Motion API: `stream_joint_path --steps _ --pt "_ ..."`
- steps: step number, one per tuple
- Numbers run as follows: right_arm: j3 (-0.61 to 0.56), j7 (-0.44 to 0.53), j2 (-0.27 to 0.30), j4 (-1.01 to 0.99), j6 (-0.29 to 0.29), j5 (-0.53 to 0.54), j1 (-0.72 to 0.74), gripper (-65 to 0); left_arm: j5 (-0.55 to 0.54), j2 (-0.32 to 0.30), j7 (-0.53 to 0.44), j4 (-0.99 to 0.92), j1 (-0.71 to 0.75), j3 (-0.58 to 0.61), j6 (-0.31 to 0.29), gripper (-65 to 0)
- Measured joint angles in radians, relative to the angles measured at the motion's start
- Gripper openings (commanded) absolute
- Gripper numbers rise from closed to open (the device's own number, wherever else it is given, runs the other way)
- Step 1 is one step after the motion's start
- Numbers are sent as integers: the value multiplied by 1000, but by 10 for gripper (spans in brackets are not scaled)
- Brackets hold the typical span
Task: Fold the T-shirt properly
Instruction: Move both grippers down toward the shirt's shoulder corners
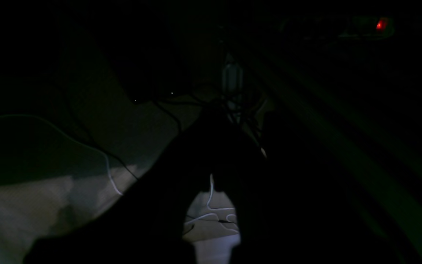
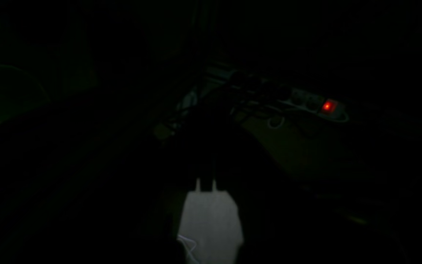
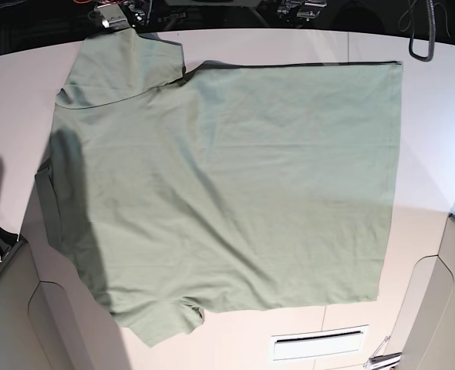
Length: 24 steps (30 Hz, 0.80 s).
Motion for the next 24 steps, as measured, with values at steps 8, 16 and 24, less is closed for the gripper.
stream_joint_path --steps 8,16,24 --pt "0 0 0 4 0 0 0 -650 0 0 -1 33 0 0 -2 -650" --pt "0 0 0 11 0 0 0 -650 -1 0 0 39 0 0 -2 -650" --pt "0 5 44 14 7 3 -18 -650 -3 -63 -5 43 28 0 -10 -650"
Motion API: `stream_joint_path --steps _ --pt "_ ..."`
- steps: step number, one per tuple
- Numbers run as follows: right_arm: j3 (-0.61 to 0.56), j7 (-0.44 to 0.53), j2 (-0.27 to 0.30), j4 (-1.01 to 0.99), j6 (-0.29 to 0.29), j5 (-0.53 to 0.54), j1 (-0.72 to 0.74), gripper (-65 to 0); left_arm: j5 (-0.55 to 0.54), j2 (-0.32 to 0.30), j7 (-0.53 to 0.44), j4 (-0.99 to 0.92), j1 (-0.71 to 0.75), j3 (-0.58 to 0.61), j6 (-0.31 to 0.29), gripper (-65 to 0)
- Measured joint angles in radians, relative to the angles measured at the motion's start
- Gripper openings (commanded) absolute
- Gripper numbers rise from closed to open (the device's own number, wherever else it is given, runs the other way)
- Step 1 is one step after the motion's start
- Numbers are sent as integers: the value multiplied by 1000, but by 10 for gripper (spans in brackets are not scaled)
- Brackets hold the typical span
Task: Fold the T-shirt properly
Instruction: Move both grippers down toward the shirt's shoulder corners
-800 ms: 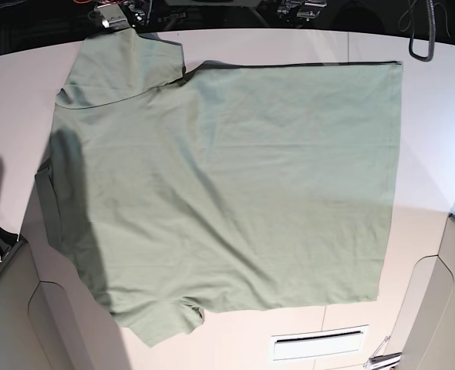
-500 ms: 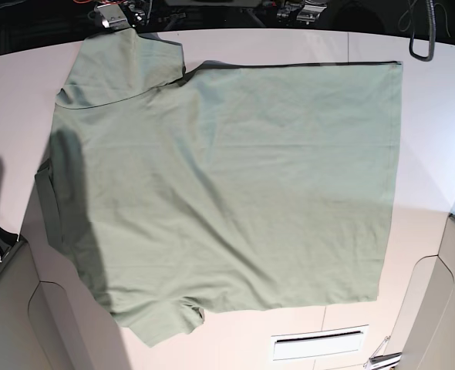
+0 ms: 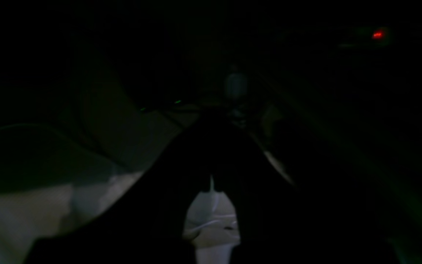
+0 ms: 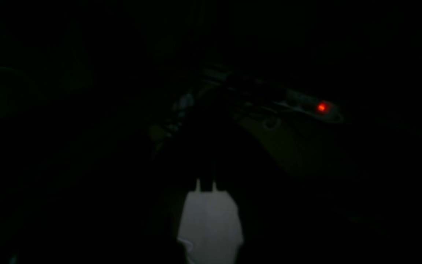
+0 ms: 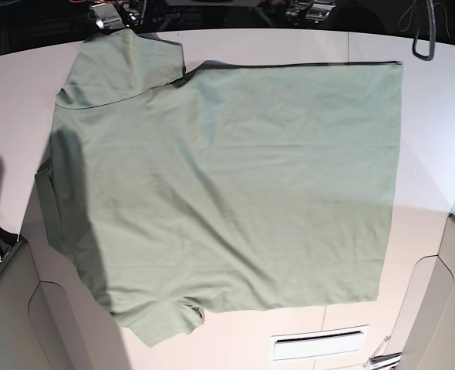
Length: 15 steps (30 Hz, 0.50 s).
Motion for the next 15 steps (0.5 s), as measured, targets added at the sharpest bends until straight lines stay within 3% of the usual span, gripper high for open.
stream_joint_path --steps 8,13,15 --pt "-1 -5 103 95 -3 5 -95 -650 -52 -129 6 94 122 0 3 -650" --pt "-2 -6 172 280 32 113 -236 -650 -102 -215 46 305 275 0 -8 -650" --pt "-2 -9 196 365 42 152 -307 -650 -132 -257 63 397 348 -2 -48 -650"
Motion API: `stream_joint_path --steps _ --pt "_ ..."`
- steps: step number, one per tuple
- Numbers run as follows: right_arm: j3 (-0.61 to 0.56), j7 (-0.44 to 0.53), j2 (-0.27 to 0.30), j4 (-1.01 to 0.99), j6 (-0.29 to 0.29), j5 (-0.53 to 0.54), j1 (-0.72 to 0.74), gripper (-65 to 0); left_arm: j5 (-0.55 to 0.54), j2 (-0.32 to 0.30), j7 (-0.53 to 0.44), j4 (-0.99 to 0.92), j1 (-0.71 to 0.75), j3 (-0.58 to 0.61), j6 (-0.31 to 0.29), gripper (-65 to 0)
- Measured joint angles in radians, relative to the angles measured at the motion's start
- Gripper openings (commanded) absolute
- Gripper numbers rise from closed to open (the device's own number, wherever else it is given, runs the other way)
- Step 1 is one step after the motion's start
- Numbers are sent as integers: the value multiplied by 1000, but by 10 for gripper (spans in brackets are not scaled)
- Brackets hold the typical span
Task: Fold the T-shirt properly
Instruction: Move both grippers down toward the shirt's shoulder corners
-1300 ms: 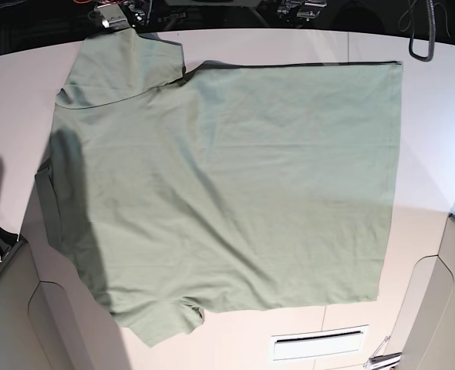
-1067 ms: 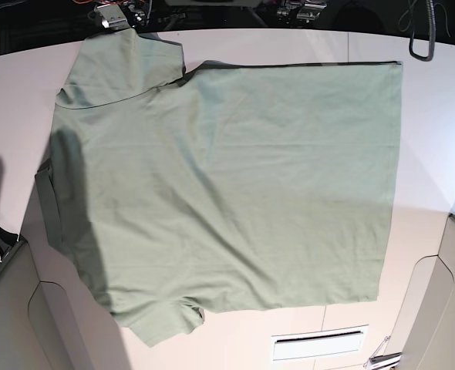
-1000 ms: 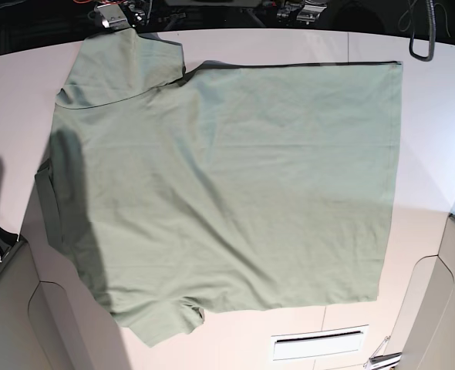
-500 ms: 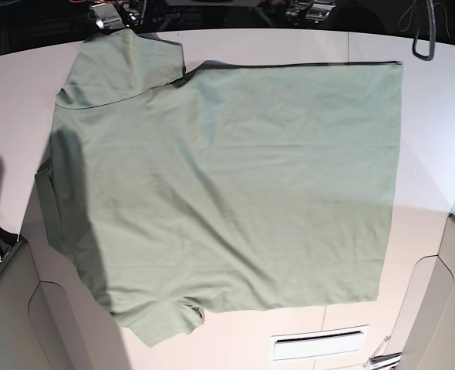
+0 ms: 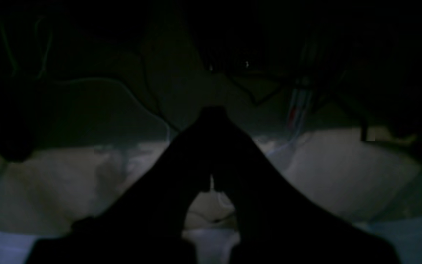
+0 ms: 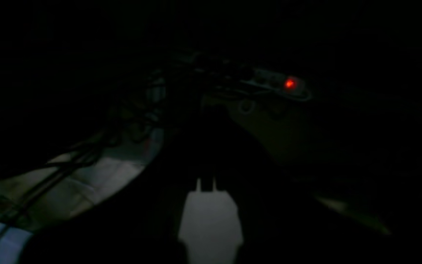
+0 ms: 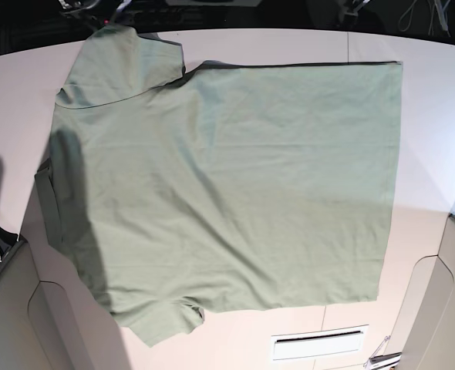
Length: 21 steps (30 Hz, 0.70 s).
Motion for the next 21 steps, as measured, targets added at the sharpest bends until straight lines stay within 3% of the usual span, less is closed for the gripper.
stream_joint_path --steps 5,12,19,21 --pt "3 -26 68 259 8 105 -199 -650 -90 -65 60 222 156 -86 -112 -650" --pt "153 -125 90 741 80 208 -465 -650 -299 -111 272 489 324 -319 -360 -650" --pt "341 -282 91 1112 173 412 -626 -650 -662 -116 587 710 452 -524 -587 -650" --pt "400 -307 91 1187 190 472 -648 -650 -785 -115 681 761 484 -578 -588 -650"
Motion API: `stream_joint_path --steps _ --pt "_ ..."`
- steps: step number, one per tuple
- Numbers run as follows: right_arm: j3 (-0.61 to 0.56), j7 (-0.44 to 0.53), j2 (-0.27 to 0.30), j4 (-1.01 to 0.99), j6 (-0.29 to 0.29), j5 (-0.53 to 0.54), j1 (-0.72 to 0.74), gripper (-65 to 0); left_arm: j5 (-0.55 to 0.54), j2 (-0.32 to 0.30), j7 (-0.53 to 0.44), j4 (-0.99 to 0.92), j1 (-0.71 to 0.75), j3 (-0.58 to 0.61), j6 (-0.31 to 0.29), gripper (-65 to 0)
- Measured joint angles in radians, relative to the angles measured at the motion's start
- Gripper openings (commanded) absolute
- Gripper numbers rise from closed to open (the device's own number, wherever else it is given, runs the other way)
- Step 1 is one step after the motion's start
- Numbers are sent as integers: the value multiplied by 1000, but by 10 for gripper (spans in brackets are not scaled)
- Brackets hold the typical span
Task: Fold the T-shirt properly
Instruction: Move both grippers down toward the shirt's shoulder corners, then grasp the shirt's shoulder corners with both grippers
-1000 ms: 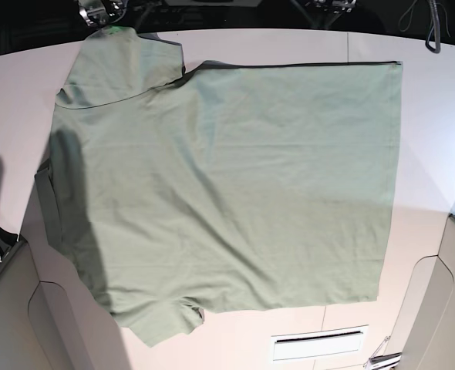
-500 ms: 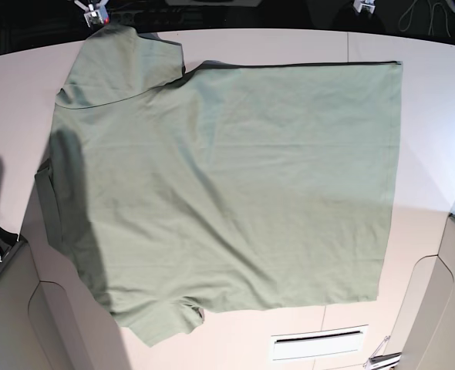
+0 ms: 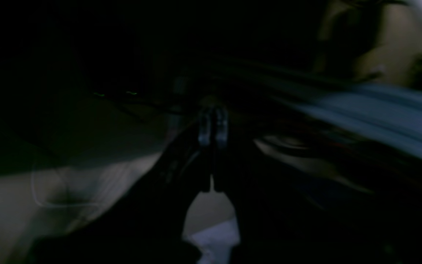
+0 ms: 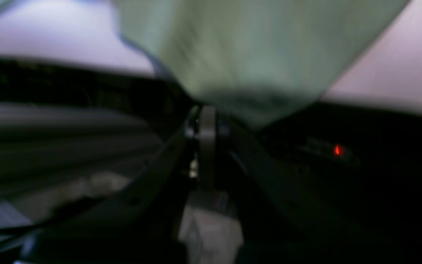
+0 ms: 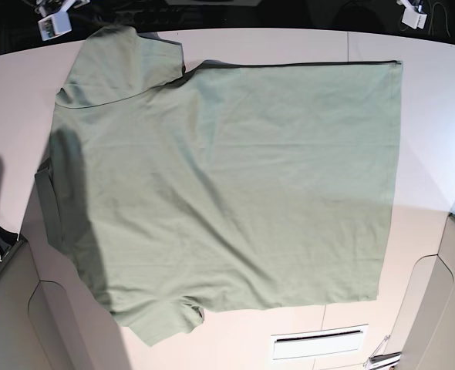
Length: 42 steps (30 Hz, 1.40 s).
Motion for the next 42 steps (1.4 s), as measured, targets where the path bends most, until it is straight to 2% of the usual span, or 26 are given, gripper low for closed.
stream_joint_path --steps 4,6,9,11,12,14,15,16,20,22,25,30,34,39,42 --pt "120 -46 0 93 27 92 -4 -650 -237 -1 174 88 29 -119 0 -650" --pt "175 -46 -1 108 27 122 4 -650 -344 0 218 126 27 -174 -1 -650" --pt "238 -71 -14 106 24 132 47 -650 -345 11 254 170 17 -252 -1 -650" --pt "275 -109 -43 106 26 117 93 -650 -343 29 262 182 0 -293 -1 -650" --pt "292 -117 -62 105 25 105 118 -614 -342 36 268 185 -13 -305 -1 -650" --pt "311 -124 -98 105 26 74 161 -456 -343 40 267 187 -34 -314 -1 -650" --pt "313 -125 -111 105 31 42 180 -419 -344 39 268 187 -45 -315 -1 -650" --pt "314 -124 -120 105 27 12 196 -411 -343 38 267 187 -52 -315 -1 -650" --pt "315 -127 -127 105 29 -5 237 -411 -342 39 269 188 -74 -315 -1 -650" --pt "315 -126 -127 105 -27 -10 259 -411 -343 38 268 188 -82 -315 -1 -650" --pt "316 -162 -127 87 -84 -89 320 -411 -341 38 269 188 -82 -315 -1 -650" --pt "316 -220 -122 -94 -74 -88 462 -410 -339 40 293 188 -121 -316 0 -650" --pt "315 -299 -120 -258 -32 -1 544 -410 -343 38 302 188 -149 -316 -1 -650" --pt "318 -343 -121 -393 10 90 628 -410 -341 38 306 188 -146 -316 -1 -650" --pt "318 -356 -119 -449 13 129 664 -410 -340 38 306 188 -146 -316 -1 -600"
